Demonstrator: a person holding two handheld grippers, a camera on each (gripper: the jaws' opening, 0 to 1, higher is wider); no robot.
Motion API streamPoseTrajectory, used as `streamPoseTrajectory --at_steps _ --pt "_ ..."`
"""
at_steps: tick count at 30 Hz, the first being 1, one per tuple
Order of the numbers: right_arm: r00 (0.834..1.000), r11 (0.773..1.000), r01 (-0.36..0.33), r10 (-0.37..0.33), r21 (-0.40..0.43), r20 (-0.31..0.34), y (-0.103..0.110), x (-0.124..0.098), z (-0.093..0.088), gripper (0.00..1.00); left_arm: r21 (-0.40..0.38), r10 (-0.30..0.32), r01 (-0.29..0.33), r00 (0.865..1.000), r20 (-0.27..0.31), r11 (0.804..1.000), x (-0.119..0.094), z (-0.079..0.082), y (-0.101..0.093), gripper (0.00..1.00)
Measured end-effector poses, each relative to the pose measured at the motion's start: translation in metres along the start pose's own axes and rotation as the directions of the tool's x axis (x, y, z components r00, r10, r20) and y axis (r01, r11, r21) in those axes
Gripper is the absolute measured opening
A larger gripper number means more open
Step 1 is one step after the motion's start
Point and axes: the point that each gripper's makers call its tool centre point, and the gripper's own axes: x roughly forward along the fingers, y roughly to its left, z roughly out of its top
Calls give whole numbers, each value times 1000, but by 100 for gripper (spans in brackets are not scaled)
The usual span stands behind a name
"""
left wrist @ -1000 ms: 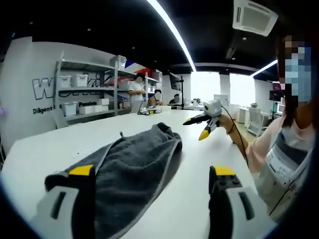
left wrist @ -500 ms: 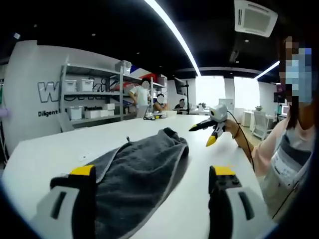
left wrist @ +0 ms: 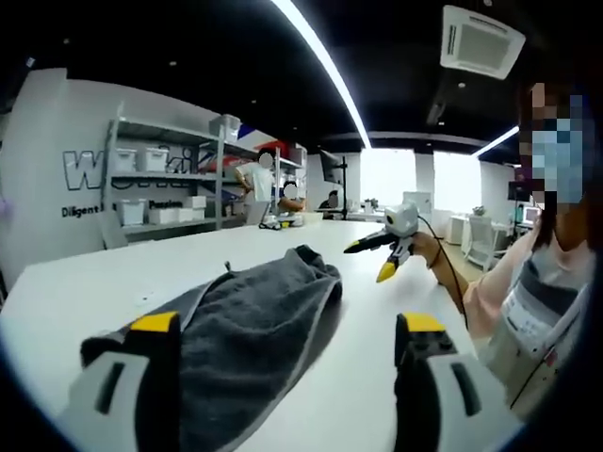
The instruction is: Fold the towel on the table until its edges align and the towel forms a compact rectangular stack.
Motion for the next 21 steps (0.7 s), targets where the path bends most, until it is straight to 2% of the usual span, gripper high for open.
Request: streamPoseTrajectory --at_steps 6,11,21 --pt "1000 1000 -25 25 -1 8 4 1 2 99 -7 -49 50 999 10 999 9 3 -13 99" --pt "999 999 -35 35 4 15 5 1 3 99 -31 -37 38 999 14 999 8 2 -5 99" --pt "997 998 -70 70 9 30 13 2 5 99 -59 22 -25 999 -40 998 7 5 27 99"
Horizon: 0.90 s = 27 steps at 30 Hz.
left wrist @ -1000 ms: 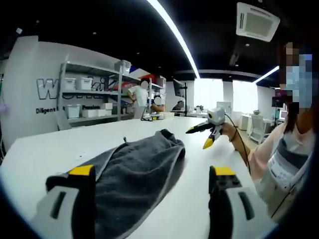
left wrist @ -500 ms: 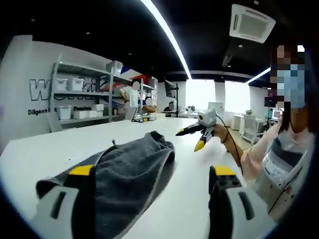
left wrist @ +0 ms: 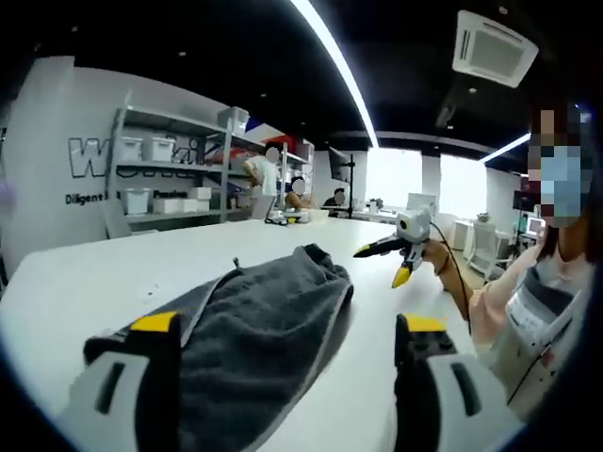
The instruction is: Fold the towel on the table until its edges align and the towel forms a compact rectangular stack.
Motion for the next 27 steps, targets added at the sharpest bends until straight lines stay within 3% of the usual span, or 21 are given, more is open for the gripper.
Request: streamPoseTrajectory --at_steps 3,7,10,14,19,24,27 --pt "1000 1000 -3 3 0 7 0 0 2 99 -2 6 -6 1000 -26 1000 0 0 5 98" --pt "1000 1000 -9 9 -5 14 3 -1 3 99 13 44 -43 994 -105 999 -2 -5 27 95" --pt "1000 1000 -14 14 -6 17 4 -1 4 99 -44 60 -65 992 -110 997 -4 -8 43 94" --pt "999 1000 -21 21 -10 25 6 -2 6 99 -142 102 -118 988 -113 983 -4 -24 66 88" --pt "999 1000 -28 28 -14 33 9 -3 8 99 -177 184 -214 968 -172 961 0 -50 95 84" --pt "999 999 -37 37 -21 33 12 -2 8 99 -258 226 -255 965 -135 932 17 -61 93 80" --pt "999 999 -40 40 -25 29 13 -1 8 99 -271 239 -279 956 -169 922 24 -71 91 72"
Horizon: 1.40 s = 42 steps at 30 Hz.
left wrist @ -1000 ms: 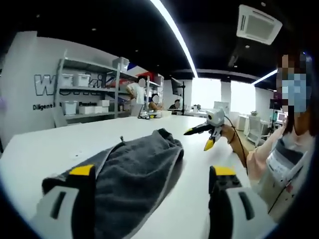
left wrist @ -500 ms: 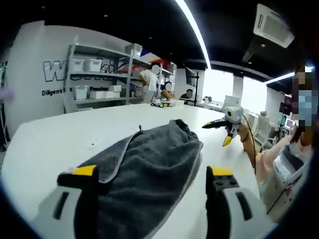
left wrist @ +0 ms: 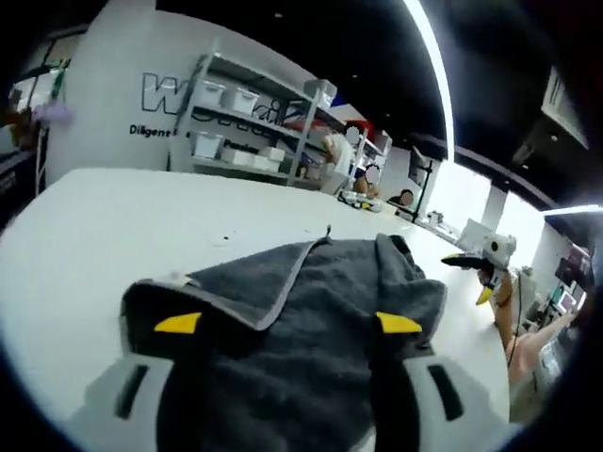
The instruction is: Fold the towel on the table until its edges align and the towel forms a compact rectangular stack.
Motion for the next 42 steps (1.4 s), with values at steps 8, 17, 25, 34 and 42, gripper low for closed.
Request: streamPoseTrajectory --at_steps 8,17,25,34,42 --pt "1000 1000 -2 2 -9 4 2 0 2 99 -34 102 -102 995 7 994 12 1 27 54" --pt "1000 1000 -6 6 -23 1 5 0 2 99 8 190 -190 982 -12 982 17 4 64 20" --pt "1000 1000 -4 4 -25 -1 6 0 1 99 -80 155 -152 988 25 985 21 12 60 5" --pt "1000 1000 -6 7 -31 4 6 -1 3 99 -163 259 -229 946 197 960 9 68 84 5" --pt "1000 999 -13 13 -33 5 8 -1 3 99 -215 416 -369 875 247 904 10 94 137 5"
